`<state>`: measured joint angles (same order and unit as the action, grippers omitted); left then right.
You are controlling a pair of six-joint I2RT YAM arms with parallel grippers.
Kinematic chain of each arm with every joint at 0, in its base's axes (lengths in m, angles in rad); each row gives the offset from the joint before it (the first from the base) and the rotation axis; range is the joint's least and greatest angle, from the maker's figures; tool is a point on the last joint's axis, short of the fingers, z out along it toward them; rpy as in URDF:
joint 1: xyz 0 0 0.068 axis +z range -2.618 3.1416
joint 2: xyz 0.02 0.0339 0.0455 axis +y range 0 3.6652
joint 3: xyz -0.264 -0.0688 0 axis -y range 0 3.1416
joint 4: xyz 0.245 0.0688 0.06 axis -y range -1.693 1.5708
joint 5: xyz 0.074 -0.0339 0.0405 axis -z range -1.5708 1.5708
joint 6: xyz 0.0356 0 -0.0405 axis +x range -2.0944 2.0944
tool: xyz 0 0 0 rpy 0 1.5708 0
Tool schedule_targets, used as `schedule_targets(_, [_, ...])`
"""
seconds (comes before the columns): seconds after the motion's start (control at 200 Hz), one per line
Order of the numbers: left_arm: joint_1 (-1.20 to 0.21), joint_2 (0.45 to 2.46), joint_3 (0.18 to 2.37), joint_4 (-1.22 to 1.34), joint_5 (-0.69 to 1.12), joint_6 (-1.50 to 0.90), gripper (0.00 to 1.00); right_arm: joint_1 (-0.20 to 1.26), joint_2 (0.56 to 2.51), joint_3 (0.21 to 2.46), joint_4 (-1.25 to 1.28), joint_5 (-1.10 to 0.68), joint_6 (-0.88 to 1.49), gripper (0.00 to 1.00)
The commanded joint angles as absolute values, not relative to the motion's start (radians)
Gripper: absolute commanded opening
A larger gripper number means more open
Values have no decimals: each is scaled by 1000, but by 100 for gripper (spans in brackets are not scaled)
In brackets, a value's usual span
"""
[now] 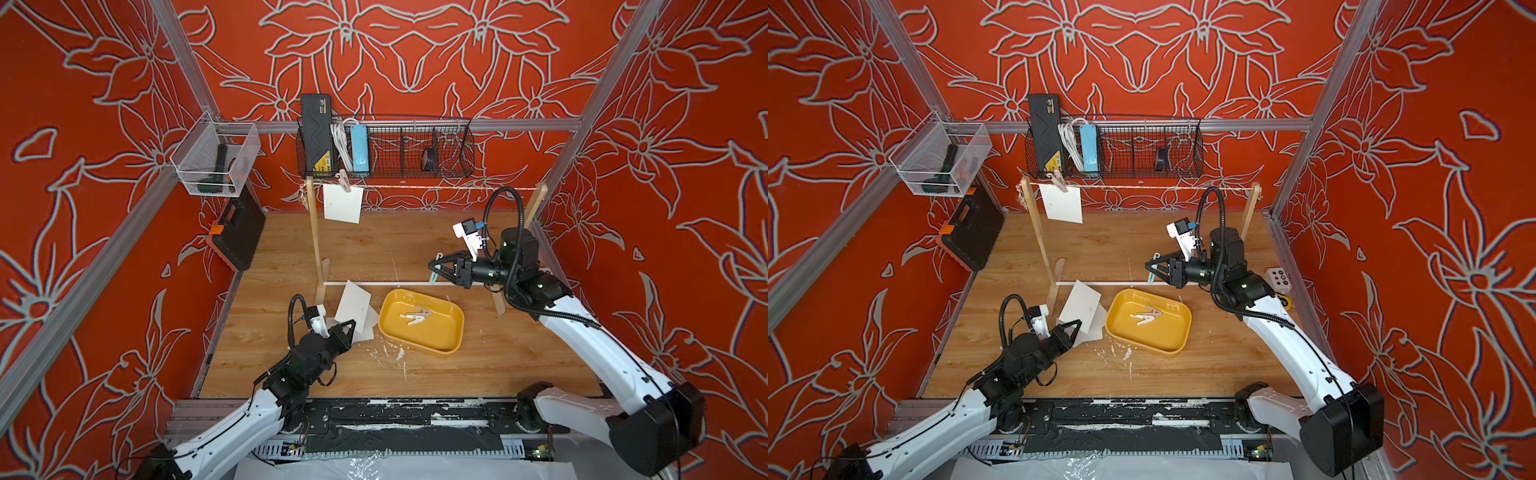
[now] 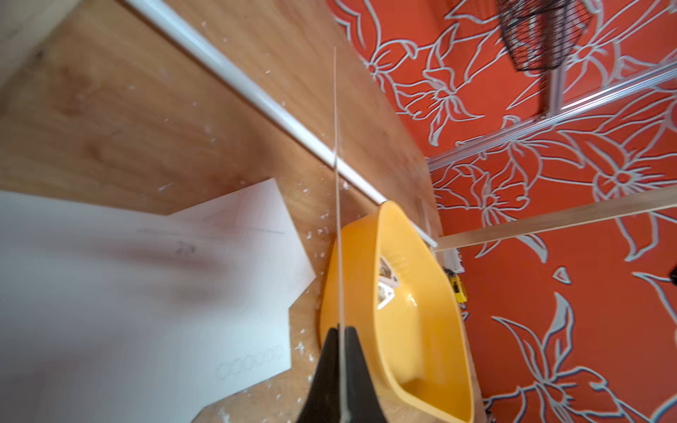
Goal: Remove the postcards from the strings
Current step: Place the postcard on the postcard.
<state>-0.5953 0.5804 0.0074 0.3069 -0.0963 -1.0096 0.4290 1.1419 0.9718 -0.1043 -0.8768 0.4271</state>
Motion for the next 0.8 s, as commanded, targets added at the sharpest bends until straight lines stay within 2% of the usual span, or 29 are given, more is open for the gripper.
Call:
schedule_targets(0.0, [-589, 613, -44, 346, -93, -1047, 0, 438, 1132, 916, -65, -861, 437, 29])
schedule_targets(0.22, [-589, 600, -51, 268, -121, -1075, 0, 470, 1168, 795, -22, -820, 443, 29])
schedule_targets(0.335, [-588, 568, -45, 186, -150, -1118, 35, 490, 1194, 765, -19, -787, 425, 29])
schedule_targets(0.44, [-589, 531, -29, 123, -169, -1122, 53, 500, 1226, 751, -15, -772, 416, 28])
schedule_targets(0.565, [-589, 494, -6, 57, -178, -1143, 65, 512, 1260, 733, 2, -750, 410, 28])
schedule_targets(0.681, [-589, 464, 11, 6, -168, -1166, 70, 518, 1290, 723, 11, -729, 403, 29])
schedule_targets(0.746, [-589, 456, 25, -13, -148, -1170, 79, 520, 1312, 720, 2, -707, 391, 29])
schedule_targets(0.796, [-589, 456, 33, -25, -133, -1176, 81, 522, 1328, 717, -3, -692, 380, 30])
